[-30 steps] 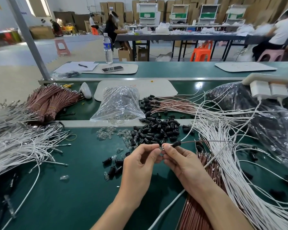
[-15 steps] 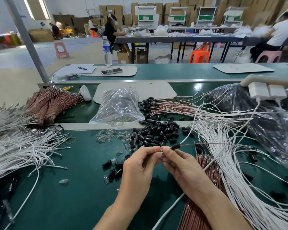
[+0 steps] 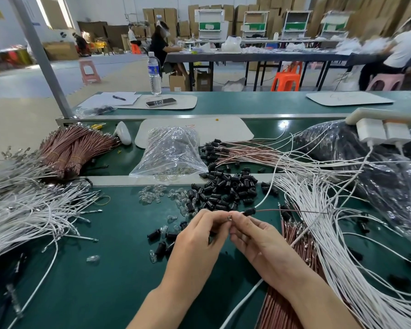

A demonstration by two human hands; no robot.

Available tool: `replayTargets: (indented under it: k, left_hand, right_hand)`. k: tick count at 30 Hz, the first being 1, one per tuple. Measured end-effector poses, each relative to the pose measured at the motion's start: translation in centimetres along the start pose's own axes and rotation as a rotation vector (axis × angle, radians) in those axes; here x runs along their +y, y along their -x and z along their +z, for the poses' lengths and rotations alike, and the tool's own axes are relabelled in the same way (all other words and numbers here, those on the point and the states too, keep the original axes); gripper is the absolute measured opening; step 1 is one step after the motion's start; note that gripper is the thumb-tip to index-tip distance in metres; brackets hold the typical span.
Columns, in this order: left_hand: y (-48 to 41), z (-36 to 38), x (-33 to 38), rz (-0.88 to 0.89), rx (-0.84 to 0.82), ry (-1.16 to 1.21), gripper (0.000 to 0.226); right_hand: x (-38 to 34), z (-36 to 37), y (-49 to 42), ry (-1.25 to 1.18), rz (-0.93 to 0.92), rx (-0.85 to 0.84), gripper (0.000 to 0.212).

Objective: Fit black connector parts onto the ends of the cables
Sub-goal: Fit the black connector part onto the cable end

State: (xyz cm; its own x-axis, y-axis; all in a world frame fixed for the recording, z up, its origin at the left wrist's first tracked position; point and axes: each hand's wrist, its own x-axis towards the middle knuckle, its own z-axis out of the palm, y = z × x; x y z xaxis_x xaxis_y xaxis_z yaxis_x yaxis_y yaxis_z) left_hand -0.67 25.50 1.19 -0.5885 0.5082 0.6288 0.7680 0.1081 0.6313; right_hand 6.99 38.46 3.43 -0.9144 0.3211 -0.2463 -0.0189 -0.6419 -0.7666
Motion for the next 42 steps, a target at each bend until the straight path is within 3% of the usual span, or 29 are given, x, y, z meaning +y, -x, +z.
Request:
replayTargets:
  k: [9,14,21,31,42]
  left_hand:
    - [0.0,-0.1,-0.1,-0.027,0.001,-0.029,0.012]
    - [-0.2,-0.2,-0.1,-0.051,0.058,-0.04,0.009]
    - [-0.1,-0.1,-0.2,-0.103,0.064,-0.008,0.006]
    - [-0.1,0.1,-0.4,-0.112,0.03,0.022,0.011]
    - [0.1,0.3,-1.8,-0.192,0.055,0.138,0.029]
  right_hand:
    - [0.0,0.2,0.0,0.032,-0.045,0.021,0.027]
    - [0.0,0.1,-0.3,-0.028,-0.08,0.071,0.047]
    - [-0.2,-0.1,-0.5,-0.087,-0.124,0.142,0.021]
    - [0.5,0.2,-0.4,0.153,-0.182,0.058,0.021]
    - [0.6,0.1,-0.1,0.244,-0.191,0.009,0.023]
